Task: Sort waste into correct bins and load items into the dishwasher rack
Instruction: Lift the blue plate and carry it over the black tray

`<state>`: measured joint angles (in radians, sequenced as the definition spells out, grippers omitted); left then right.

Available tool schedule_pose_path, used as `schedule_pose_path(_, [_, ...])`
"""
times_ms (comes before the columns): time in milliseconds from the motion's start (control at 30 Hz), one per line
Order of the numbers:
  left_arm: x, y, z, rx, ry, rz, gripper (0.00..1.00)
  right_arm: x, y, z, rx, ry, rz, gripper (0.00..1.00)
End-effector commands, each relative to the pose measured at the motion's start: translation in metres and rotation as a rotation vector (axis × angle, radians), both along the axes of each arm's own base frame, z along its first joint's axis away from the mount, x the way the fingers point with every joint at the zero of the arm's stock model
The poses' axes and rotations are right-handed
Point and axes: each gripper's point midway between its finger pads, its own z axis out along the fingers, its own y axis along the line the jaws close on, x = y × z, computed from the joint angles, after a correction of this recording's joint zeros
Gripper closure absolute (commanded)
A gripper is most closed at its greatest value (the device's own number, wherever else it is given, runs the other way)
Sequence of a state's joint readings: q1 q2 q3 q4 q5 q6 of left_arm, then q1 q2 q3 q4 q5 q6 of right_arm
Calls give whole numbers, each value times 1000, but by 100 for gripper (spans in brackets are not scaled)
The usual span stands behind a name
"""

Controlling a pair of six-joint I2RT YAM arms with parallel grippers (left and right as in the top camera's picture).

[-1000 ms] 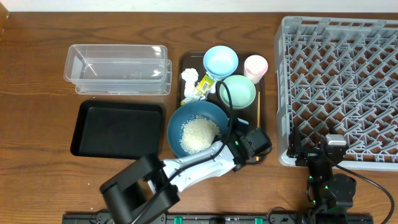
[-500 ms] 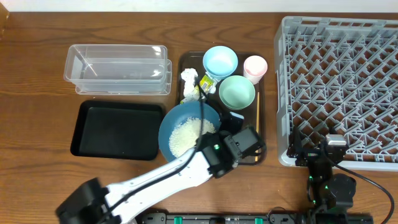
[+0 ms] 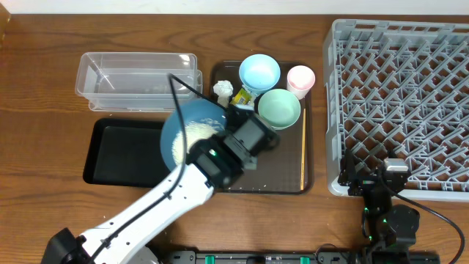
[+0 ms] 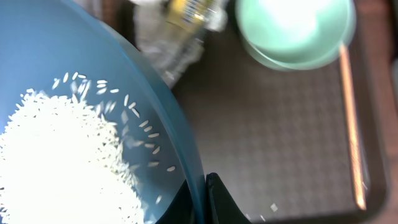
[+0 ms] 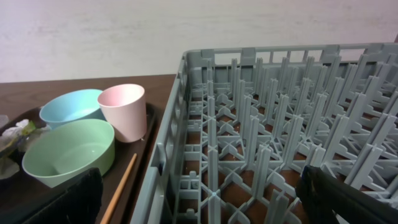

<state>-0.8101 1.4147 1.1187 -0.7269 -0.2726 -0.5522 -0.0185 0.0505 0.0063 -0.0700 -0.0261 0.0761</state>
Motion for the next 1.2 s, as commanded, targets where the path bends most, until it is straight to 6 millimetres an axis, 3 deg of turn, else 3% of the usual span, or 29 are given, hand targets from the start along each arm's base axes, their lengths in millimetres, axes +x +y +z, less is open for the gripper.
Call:
schedule_pose_path(0, [18,21,9,2,-39,65,94,0,-3,-1,12,1,-16,1])
schedule_pose_path(500, [65,73,11,-275,43,243,94,0,-3,-1,12,1,-16,1])
schedule_pose_path(900, [72,90,22,-548,140,194,93,0,-3,-1,12,1,-16,1])
schedule_pose_path(1167, [75,114,36,-725,165,221,94,0,-3,-1,12,1,-16,1])
